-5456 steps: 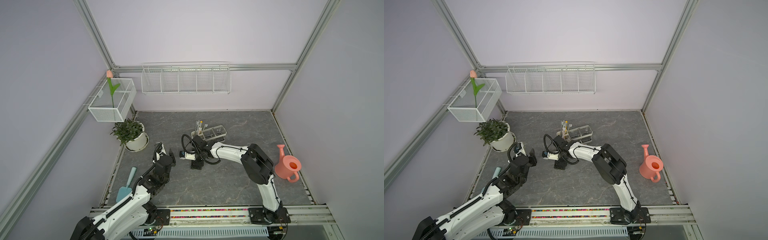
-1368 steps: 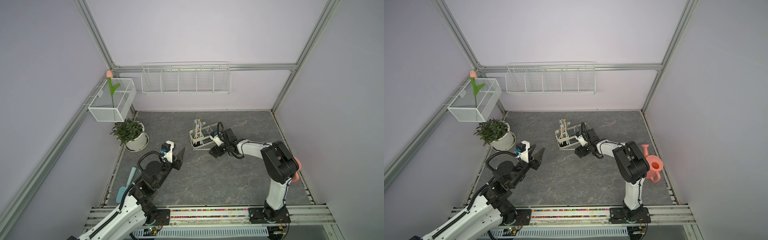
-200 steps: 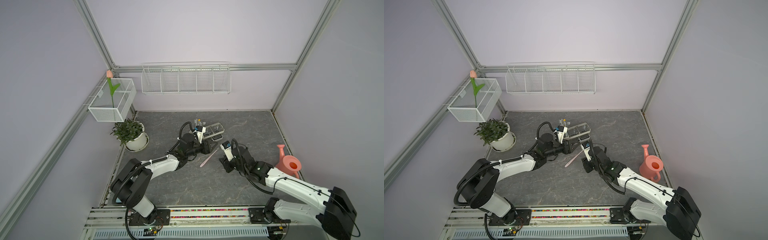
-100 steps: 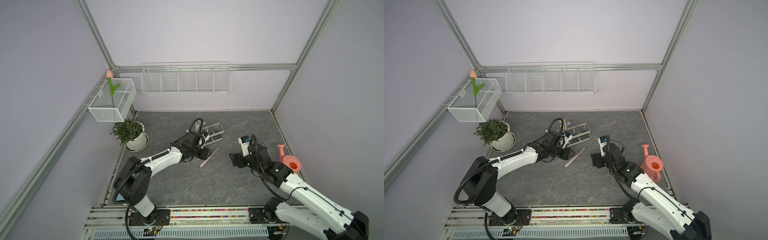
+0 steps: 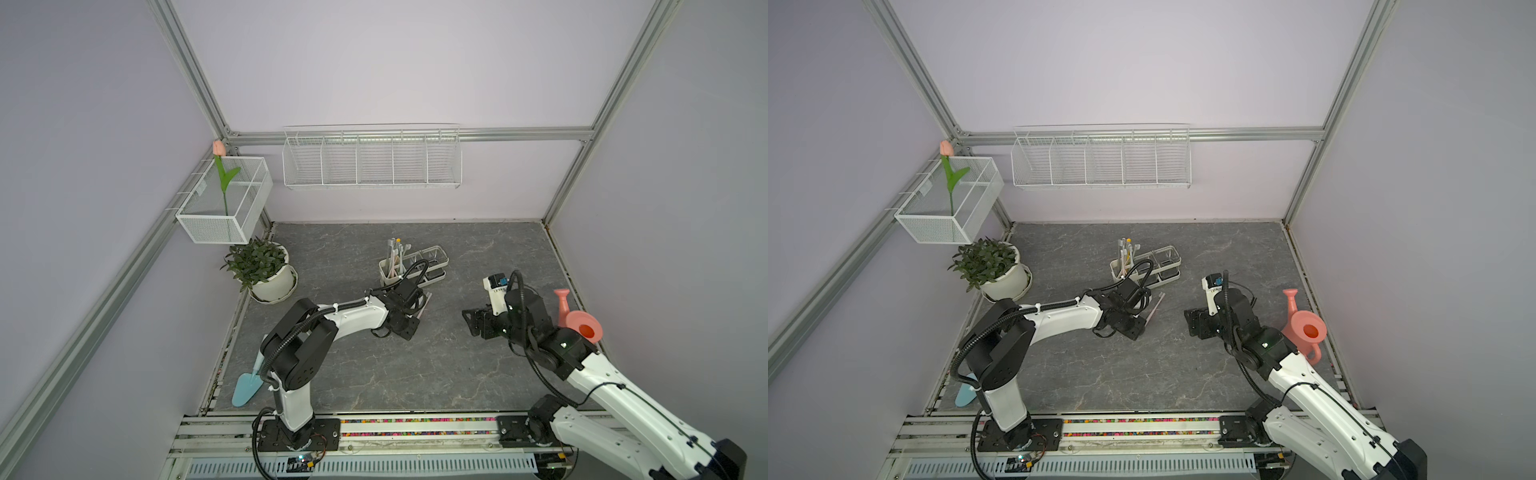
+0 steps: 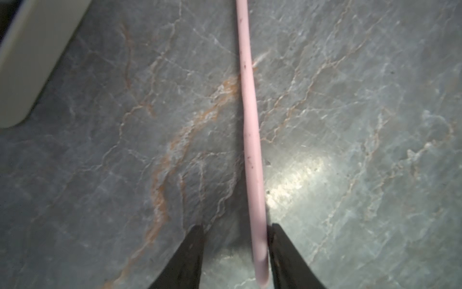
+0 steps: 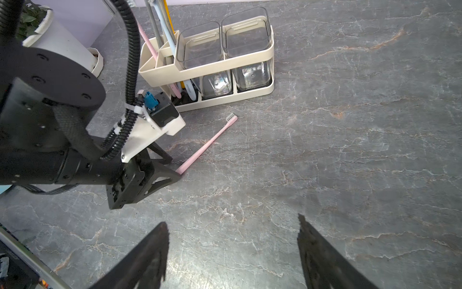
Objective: Place the toothbrush into the toothbrush holder
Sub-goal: Pick up the toothbrush from the center of the board.
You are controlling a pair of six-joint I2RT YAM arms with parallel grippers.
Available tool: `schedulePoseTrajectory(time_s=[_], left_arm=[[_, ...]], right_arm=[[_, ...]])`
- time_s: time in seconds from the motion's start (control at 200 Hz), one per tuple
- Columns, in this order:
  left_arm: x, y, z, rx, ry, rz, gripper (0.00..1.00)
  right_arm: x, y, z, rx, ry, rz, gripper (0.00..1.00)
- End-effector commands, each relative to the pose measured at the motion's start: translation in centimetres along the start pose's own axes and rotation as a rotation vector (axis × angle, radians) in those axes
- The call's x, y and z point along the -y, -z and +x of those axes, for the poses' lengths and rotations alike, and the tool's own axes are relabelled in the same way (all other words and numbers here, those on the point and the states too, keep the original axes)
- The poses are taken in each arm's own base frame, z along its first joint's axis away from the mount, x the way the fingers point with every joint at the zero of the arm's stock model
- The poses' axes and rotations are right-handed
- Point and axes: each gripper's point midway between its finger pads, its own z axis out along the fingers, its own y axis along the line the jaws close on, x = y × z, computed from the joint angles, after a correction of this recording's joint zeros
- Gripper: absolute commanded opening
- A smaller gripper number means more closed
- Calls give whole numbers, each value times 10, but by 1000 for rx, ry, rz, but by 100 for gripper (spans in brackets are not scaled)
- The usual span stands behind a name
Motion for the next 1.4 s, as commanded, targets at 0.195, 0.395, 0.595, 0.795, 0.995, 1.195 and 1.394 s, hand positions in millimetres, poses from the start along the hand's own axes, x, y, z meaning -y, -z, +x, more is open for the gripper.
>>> schedulePoseTrajectory(time_s=[0.195, 0.395, 0.595, 0.795, 0.995, 1.195, 1.394], left_arm=[[4, -10, -1, -29, -20, -52, 44], [12, -19, -7, -52, -45, -61, 43], [12, -25, 6, -85, -54, -49, 18], [10, -27, 16, -128, -62, -53, 0], [13, -23, 16, -133, -64, -40, 0], [29, 7, -3, -54, -51, 37, 0], [46, 44, -23, 41, -39, 129, 0]], right_arm=[[4, 4, 6, 0, 9, -1, 83], [6, 3, 7, -2, 7, 3, 83], [9, 9, 6, 10, 7, 13, 83], [11, 11, 7, 14, -2, 8, 84], [3, 9, 13, 6, -18, -48, 84], [-15, 8, 18, 47, -66, -184, 85], [-24, 9, 18, 89, -100, -253, 82]])
